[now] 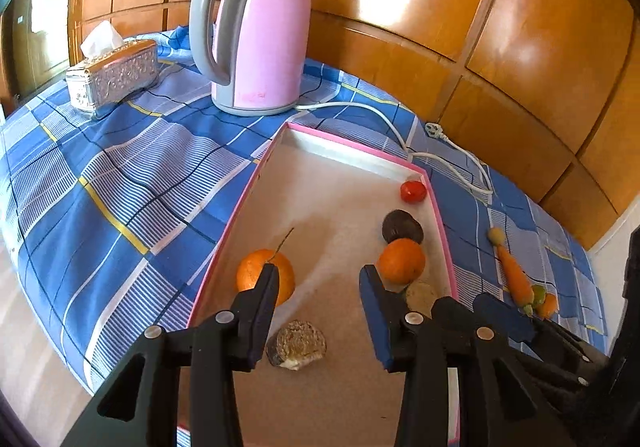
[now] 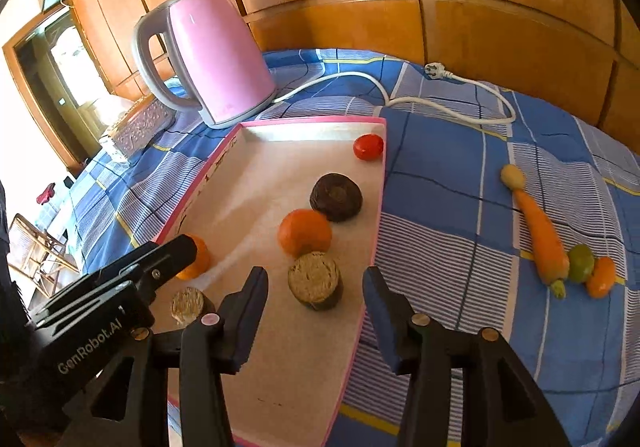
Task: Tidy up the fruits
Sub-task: 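Carry the orange and dark fruit into the tray and open both tools, then move both open tools back over the carrot and remaining fruit, then grasp the orange beside the green tomato with the right tool, then grasp the carrot with the left tool while the right tool holds the orange, then lift the carrot with the left tool while the right tool holds the orange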
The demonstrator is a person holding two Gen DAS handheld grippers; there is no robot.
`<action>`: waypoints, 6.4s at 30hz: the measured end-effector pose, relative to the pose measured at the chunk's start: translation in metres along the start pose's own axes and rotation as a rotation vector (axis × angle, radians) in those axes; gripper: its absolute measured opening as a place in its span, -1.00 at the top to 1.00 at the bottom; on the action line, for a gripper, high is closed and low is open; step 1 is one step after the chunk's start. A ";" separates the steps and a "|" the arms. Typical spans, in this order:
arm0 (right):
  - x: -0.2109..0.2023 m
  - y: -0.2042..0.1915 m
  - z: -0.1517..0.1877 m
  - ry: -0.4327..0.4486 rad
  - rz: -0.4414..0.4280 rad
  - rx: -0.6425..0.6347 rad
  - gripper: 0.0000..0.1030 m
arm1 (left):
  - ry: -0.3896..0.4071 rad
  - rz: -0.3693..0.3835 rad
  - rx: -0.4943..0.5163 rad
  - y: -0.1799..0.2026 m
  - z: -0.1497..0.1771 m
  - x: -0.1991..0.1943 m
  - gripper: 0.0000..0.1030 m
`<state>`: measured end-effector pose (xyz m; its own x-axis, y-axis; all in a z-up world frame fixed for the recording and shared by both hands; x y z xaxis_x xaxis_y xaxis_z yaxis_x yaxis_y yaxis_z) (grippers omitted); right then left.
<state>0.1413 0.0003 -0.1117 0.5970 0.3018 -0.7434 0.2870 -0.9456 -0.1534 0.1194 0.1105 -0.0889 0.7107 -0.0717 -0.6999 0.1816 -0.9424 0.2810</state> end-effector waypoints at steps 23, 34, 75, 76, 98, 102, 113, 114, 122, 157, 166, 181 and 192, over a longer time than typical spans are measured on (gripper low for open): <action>-0.027 0.030 0.011 0.057 0.070 0.041 0.03 | -0.024 0.037 0.105 0.041 0.021 -0.008 0.18; -0.046 0.106 0.034 0.033 0.169 0.155 0.03 | -0.073 0.127 0.225 0.097 0.041 -0.001 0.18; -0.055 0.247 0.037 0.056 0.298 0.386 0.03 | -0.216 0.241 0.393 0.193 0.077 0.042 0.21; -0.053 0.248 0.036 0.057 0.297 0.389 0.03 | -0.218 0.239 0.392 0.194 0.077 0.044 0.21; -0.033 0.276 0.037 0.048 0.347 0.388 0.31 | -0.249 0.255 0.386 0.213 0.073 0.071 0.21; -0.036 0.285 0.038 0.051 0.390 0.362 0.30 | -0.251 0.266 0.384 0.222 0.071 0.077 0.21; -0.033 0.287 0.039 0.080 0.351 0.379 0.30 | -0.284 0.300 0.327 0.242 0.065 0.096 0.21; -0.033 0.288 0.039 0.084 0.350 0.380 0.30 | -0.286 0.305 0.317 0.244 0.064 0.098 0.21; -0.033 0.288 0.039 0.094 0.337 0.391 0.30 | -0.304 0.335 0.264 0.258 0.061 0.112 0.21; -0.031 0.290 0.041 0.098 0.309 0.410 0.28 | -0.293 0.362 0.324 0.257 0.085 0.116 0.25; -0.032 0.290 0.041 0.104 0.309 0.410 0.28 | -0.217 0.319 0.433 0.264 0.092 0.118 0.24; -0.031 0.289 0.041 0.104 0.322 0.398 0.29 | -0.175 0.279 0.459 0.260 0.092 0.114 0.38; -0.036 0.282 0.047 0.089 0.336 0.376 0.31 | -0.168 0.262 0.463 0.244 0.105 0.094 0.38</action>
<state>0.1654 -0.2834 -0.1589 0.6764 -0.0326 -0.7358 -0.2116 -0.9655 -0.1517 0.1590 -0.1611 -0.1552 0.5669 -0.3385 -0.7511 -0.3312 -0.9284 0.1684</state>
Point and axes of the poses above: each gripper's, at about its wrist camera, not at the fingertips, and x roughly the way its jaws point, y to its right, z to its underside, the point moved 10 cm from there along x, roughly the way its jaws point, and after that the axes turned 3 degrees about z, right-handed, at the moved point
